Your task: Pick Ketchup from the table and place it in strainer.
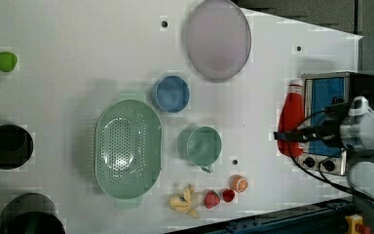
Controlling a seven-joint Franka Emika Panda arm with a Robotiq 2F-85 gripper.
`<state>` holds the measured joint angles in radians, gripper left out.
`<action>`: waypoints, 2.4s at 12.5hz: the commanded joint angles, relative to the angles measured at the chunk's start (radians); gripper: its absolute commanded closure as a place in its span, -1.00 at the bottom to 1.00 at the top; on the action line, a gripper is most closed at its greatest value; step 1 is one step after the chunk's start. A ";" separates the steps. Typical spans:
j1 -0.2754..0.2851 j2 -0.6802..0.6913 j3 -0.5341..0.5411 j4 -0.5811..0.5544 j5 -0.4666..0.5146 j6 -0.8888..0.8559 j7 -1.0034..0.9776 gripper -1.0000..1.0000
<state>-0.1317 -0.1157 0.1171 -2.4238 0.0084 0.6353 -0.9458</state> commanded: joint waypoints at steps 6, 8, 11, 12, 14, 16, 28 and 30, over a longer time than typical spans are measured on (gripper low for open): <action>0.035 -0.094 0.231 0.233 0.013 -0.297 0.228 -0.26; 0.037 -0.088 0.297 0.241 0.029 -0.291 0.356 -0.26; 0.050 -0.051 0.406 0.243 0.030 -0.213 0.523 -0.26; 0.051 -0.028 0.447 0.243 0.030 -0.164 0.558 -0.26; 0.053 0.034 0.519 0.242 0.030 -0.071 0.671 -0.26; 0.055 0.111 0.580 0.242 0.030 0.005 0.813 -0.26; 0.147 0.576 0.639 0.226 -0.085 0.433 1.035 -0.51; 0.155 0.587 0.629 0.231 -0.099 0.444 1.039 -0.95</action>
<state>0.0137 0.5039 0.7515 -2.2109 -0.0770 1.0615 0.0464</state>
